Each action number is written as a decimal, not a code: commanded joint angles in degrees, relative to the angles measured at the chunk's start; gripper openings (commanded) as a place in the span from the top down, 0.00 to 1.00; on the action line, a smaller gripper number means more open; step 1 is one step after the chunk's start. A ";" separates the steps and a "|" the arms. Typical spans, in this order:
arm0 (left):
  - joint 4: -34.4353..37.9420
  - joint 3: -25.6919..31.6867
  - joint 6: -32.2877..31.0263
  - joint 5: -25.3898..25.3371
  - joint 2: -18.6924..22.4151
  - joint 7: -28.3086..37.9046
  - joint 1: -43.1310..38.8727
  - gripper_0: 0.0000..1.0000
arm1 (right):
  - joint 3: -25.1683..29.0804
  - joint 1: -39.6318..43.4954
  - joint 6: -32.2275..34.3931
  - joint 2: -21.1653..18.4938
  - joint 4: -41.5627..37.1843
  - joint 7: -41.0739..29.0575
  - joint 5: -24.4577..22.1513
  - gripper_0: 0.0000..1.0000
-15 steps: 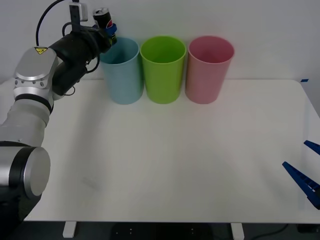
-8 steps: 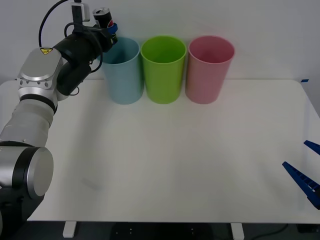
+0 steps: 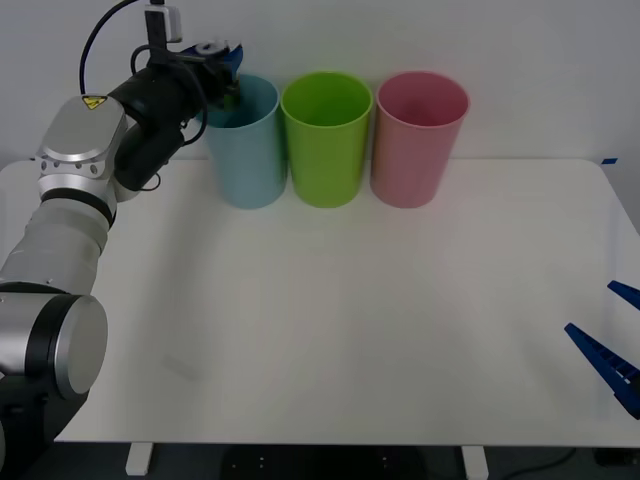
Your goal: Grasp the object on the table and drop it into the matching bin: aluminum can to the light blue bin, PET bottle to the pink bin.
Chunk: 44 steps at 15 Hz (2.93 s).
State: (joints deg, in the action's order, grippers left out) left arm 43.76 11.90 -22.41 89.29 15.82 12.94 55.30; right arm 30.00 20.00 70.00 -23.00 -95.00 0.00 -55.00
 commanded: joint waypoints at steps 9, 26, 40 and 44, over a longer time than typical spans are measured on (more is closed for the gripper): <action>0.36 -2.24 -1.85 -8.79 0.71 -1.60 -0.11 0.00 | 0.00 0.00 0.00 0.00 0.00 0.00 0.00 0.00; 25.23 -8.04 -14.68 -32.25 18.02 -3.27 -25.68 0.00 | 0.00 0.00 0.00 0.00 0.00 0.00 0.00 0.00; 38.68 16.75 -43.42 -23.82 20.13 -1.77 -50.21 0.00 | 0.00 0.00 0.00 0.00 0.00 0.00 0.00 0.00; 44.30 19.83 -45.53 -25.05 20.22 -1.69 -58.73 0.00 | 0.00 0.00 0.00 0.00 0.00 0.00 0.00 0.00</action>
State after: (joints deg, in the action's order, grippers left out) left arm 87.02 31.42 -67.83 64.75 35.98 11.23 -1.81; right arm 30.00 20.00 70.00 -23.00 -95.00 0.00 -55.00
